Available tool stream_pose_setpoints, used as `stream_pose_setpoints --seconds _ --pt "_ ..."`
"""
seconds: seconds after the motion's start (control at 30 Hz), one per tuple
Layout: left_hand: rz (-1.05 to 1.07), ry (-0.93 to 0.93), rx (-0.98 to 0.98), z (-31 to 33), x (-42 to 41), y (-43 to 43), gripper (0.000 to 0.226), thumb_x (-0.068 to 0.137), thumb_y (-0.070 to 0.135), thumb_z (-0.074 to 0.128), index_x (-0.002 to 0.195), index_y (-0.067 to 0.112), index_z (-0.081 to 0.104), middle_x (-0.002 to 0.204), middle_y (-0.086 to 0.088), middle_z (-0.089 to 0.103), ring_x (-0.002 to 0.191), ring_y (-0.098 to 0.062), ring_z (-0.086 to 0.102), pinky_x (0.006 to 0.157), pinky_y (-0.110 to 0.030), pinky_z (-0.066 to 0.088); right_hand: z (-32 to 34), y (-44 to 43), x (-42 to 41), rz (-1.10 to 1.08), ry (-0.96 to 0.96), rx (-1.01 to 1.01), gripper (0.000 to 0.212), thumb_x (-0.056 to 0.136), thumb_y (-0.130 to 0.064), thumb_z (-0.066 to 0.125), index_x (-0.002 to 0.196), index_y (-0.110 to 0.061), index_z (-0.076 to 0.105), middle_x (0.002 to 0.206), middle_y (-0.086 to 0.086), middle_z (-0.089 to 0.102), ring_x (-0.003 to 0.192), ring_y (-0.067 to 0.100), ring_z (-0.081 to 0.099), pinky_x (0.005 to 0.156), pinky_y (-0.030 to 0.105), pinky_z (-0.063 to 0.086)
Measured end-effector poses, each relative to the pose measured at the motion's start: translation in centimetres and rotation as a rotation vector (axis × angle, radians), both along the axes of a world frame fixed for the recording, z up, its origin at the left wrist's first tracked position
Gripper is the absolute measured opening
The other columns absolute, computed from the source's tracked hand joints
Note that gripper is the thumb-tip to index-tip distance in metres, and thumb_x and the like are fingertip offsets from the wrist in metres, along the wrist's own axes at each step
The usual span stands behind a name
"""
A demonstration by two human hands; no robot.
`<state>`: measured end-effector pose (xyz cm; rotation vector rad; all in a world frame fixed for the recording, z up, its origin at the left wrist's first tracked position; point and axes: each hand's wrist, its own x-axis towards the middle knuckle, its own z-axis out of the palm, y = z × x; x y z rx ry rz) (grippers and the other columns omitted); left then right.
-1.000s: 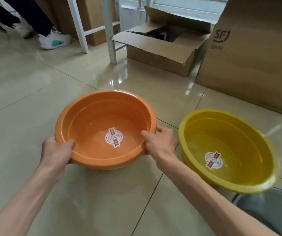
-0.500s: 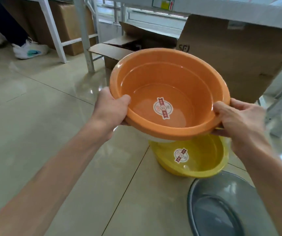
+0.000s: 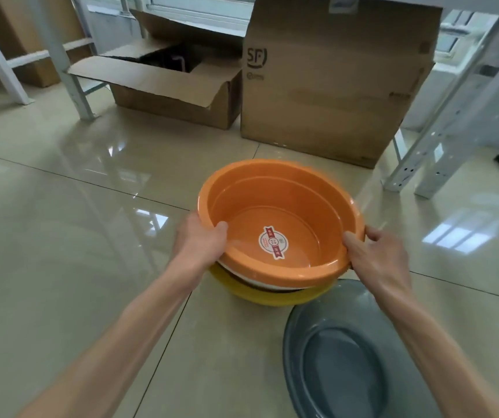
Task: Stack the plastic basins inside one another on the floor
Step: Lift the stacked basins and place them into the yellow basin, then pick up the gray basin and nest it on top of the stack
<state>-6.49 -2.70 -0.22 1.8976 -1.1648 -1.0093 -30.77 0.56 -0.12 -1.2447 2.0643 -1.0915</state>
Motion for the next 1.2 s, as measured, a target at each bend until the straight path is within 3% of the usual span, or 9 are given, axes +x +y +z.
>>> stream_pose_setpoints --seconds 0.2,0.5,0.57,0.67,0.77,0.83,0.97,1.1,1.2 --pt "-0.023 0.081 -0.032 -2.4 -0.2 1.1 0.048 0.091 0.022 0.049 0.139 0.023 0.048 0.122 -0.004 0.065 0.116 -0.029 0.059 0.103 -0.047 0.049 -2.4 -0.6 -0.2 0.117 0.163 0.03 0.019 0.086 -0.012 0.06 0.072 0.001 0.063 0.058 0.013 0.064 0.048 0.021 0.055 0.042 0.017 0.043" --pt "0.108 0.221 -0.036 -2.8 -1.1 0.9 0.058 0.093 0.016 0.05 0.149 0.024 0.037 0.131 -0.007 0.064 0.115 -0.03 0.062 0.104 -0.049 0.049 -2.7 -1.3 0.3 0.156 0.181 0.076 0.013 0.092 -0.016 0.051 0.094 -0.006 0.058 0.064 0.003 0.054 0.055 0.019 0.05 0.05 0.028 0.039" --pt "0.133 0.209 -0.038 -2.8 -0.7 1.0 0.057 0.093 0.015 0.05 0.149 0.022 0.038 0.132 -0.008 0.063 0.116 -0.031 0.062 0.104 -0.049 0.049 -2.3 -1.5 0.3 0.21 0.149 0.097 0.016 0.093 -0.021 0.05 0.097 -0.009 0.06 0.071 0.003 0.059 0.068 0.023 0.057 0.06 0.033 0.046" --pt "0.191 0.201 -0.037 -2.8 0.6 1.7 0.052 0.095 0.011 0.05 0.146 0.016 0.04 0.13 -0.01 0.063 0.112 -0.028 0.061 0.103 -0.043 0.049 -1.2 -1.3 -0.5 0.324 0.043 0.221 0.044 0.1 -0.038 0.047 0.138 -0.018 0.055 0.123 -0.002 0.064 0.12 0.022 0.056 0.105 0.042 0.042" --pt "0.263 0.147 -0.009 -3.2 3.2 2.7 0.043 0.095 0.013 0.053 0.138 0.011 0.047 0.118 -0.008 0.064 0.103 -0.029 0.059 0.093 -0.038 0.049 -1.8 0.1 -3.5 0.257 0.217 0.401 0.061 0.097 -0.049 0.048 0.145 -0.01 0.047 0.147 0.007 0.052 0.139 0.029 0.045 0.114 0.048 0.032" --pt "0.284 0.113 0.009 -3.5 5.5 3.3 0.042 0.092 0.016 0.055 0.134 0.011 0.052 0.115 -0.01 0.068 0.104 -0.034 0.065 0.093 -0.045 0.054 -3.2 2.1 -5.7 0.208 0.398 0.581 0.059 0.092 -0.041 0.06 0.14 -0.008 0.051 0.142 0.014 0.056 0.13 0.034 0.052 0.104 0.047 0.042" --pt "0.387 0.081 0.037 -3.7 9.6 3.4 0.04 0.087 0.012 0.055 0.128 0.01 0.057 0.114 -0.017 0.069 0.102 -0.039 0.066 0.088 -0.049 0.056 -4.9 5.4 -7.9 0.23 0.341 0.587 0.014 0.09 -0.017 0.068 0.09 -0.004 0.066 0.083 0.019 0.072 0.078 0.036 0.066 0.06 0.031 0.044" --pt "0.473 0.074 0.014 -3.6 12.8 3.0 0.027 0.089 0.003 0.053 0.112 0.015 0.06 0.108 -0.013 0.068 0.098 -0.037 0.064 0.083 -0.045 0.054 -3.0 7.0 -8.3 0.157 0.148 0.427 0.019 0.094 -0.013 0.062 0.083 0.002 0.064 0.079 0.032 0.07 0.061 0.034 0.062 0.063 0.038 0.05" --pt "0.439 0.056 0.002 -3.6 13.9 2.8 0.028 0.09 0.0 0.052 0.107 0.022 0.057 0.105 -0.01 0.065 0.096 -0.035 0.062 0.084 -0.044 0.053 0.8 7.1 -7.9 0.113 -0.004 0.328 0.05 0.075 -0.051 0.064 0.087 -0.002 0.066 0.073 0.022 0.075 0.057 0.031 0.069 0.054 0.036 0.055"
